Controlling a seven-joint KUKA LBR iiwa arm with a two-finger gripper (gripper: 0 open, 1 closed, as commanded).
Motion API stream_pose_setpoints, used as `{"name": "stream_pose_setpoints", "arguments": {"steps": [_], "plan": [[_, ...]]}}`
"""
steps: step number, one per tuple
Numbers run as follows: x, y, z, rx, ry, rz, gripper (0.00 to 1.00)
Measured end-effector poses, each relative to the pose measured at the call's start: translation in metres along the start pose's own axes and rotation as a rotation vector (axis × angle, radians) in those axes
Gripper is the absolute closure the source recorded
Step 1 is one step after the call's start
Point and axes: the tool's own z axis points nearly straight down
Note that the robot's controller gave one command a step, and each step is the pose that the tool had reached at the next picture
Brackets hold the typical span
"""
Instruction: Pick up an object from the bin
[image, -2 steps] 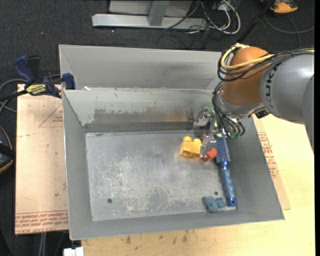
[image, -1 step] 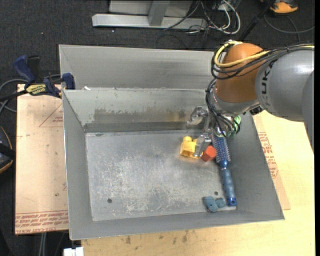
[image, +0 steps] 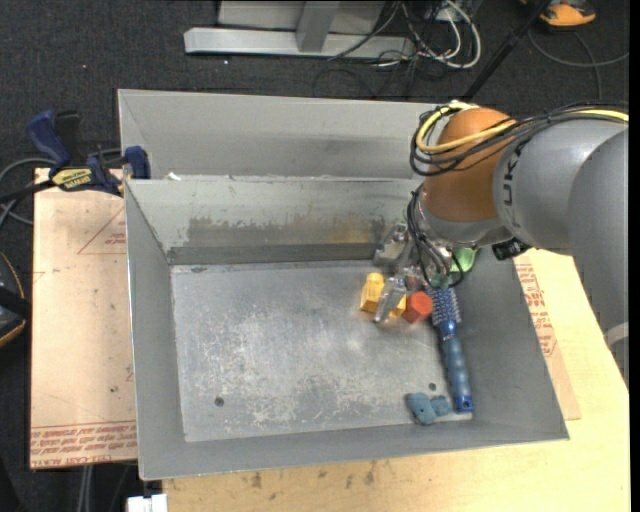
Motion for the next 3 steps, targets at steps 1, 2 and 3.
{"name": "stream_pose_setpoints", "arguments": {"steps": [1,2,3], "plan": [[-0.002,0.001,-0.002,0.001,-0.001,-0.002,0.0],[-0.003,0.001,-0.004,0.001,-0.005,-0.001,1.0],[-0.005,0.001,-0.038,0.001,-0.003,-0.002,1.0]]}}
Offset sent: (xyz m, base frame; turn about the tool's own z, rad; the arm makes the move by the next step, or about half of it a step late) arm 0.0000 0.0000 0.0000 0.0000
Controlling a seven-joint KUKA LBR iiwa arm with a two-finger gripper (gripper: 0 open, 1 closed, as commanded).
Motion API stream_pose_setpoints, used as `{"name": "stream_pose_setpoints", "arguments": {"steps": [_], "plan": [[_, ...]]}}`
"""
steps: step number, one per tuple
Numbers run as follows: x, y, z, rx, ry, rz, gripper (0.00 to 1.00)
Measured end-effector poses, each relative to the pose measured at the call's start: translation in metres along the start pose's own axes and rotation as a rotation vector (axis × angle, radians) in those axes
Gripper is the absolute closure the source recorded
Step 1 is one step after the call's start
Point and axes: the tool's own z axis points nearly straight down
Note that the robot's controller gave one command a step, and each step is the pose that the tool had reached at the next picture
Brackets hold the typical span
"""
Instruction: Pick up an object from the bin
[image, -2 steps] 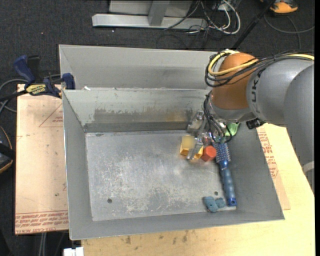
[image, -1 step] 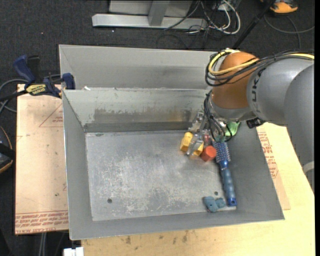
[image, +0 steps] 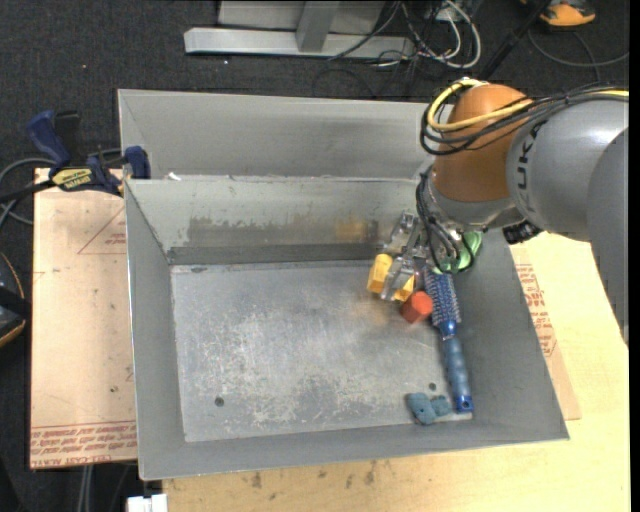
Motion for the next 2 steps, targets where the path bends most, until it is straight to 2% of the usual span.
{"name": "stream_pose_setpoints", "arguments": {"steps": [1,2], "plan": [[-0.002,0.0,-0.05,0.0,-0.001,-0.001,1.0],[-0.003,0.001,-0.072,0.0,0.001,-0.001,1.0]]}}
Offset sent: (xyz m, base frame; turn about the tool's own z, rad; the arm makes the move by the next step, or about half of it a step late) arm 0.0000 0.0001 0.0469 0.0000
